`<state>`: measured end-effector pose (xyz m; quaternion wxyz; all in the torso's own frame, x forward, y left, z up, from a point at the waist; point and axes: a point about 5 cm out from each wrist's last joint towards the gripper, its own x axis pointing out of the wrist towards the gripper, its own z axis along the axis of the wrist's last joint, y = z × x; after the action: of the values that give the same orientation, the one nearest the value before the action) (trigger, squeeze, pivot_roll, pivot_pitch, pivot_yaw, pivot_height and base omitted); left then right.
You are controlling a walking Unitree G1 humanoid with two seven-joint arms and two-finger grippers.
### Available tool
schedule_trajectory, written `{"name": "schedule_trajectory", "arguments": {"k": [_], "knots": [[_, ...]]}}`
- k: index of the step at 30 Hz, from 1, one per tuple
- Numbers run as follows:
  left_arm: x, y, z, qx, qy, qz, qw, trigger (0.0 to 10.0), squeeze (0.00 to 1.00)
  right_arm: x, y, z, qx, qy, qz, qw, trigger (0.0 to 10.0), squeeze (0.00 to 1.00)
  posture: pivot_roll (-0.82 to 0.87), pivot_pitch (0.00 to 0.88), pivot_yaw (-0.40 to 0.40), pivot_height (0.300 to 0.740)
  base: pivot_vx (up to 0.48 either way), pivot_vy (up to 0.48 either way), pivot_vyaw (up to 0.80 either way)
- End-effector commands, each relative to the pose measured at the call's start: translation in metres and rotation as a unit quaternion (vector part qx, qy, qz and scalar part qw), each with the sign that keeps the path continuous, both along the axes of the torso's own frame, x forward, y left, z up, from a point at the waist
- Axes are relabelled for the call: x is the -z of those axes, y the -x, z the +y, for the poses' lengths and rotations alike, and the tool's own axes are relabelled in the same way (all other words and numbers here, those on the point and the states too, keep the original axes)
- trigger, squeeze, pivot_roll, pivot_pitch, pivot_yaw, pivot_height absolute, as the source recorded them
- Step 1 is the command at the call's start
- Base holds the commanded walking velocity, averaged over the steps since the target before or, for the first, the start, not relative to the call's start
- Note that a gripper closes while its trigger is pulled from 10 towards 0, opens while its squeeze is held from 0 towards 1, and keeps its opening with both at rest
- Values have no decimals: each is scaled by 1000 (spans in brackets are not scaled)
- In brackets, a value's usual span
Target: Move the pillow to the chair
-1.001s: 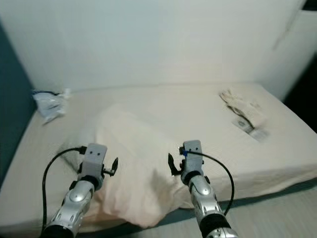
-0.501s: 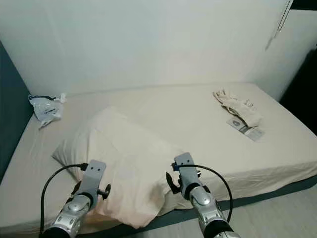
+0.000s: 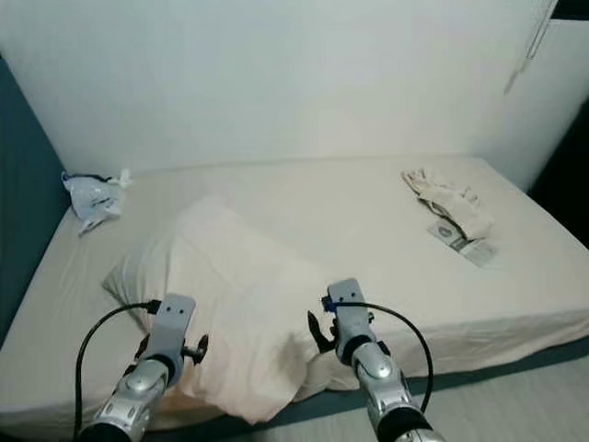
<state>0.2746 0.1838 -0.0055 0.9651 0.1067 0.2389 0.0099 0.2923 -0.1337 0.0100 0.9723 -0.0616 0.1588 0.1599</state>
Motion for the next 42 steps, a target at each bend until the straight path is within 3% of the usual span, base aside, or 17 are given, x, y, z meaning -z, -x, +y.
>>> {"name": "schedule_trajectory", "arguments": {"k": [1, 12, 20, 42], "knots": [[2, 0, -2, -3, 11, 7, 1000, 10000, 0, 2, 1, -4, 9, -2, 2, 1000, 10000, 0, -24, 47, -37, 740, 0, 0, 0], [-2, -3, -3, 2, 20, -6, 1000, 10000, 0, 2, 2, -5, 12, -5, 2, 1000, 10000, 0, -24, 52, -36, 740, 0, 0, 0], [-2, -2, -3, 6, 19, -6, 1000, 10000, 0, 5, 5, -5, 11, -5, 6, 1000, 10000, 0, -23, 54, -36, 740, 0, 480, 0], [1, 2, -8, 20, 22, -12, 999, 10000, 0, 9, 10, -2, 8, -9, 12, 1000, 10000, 0, -18, 37, -29, 740, 0, 0, 0]]}}
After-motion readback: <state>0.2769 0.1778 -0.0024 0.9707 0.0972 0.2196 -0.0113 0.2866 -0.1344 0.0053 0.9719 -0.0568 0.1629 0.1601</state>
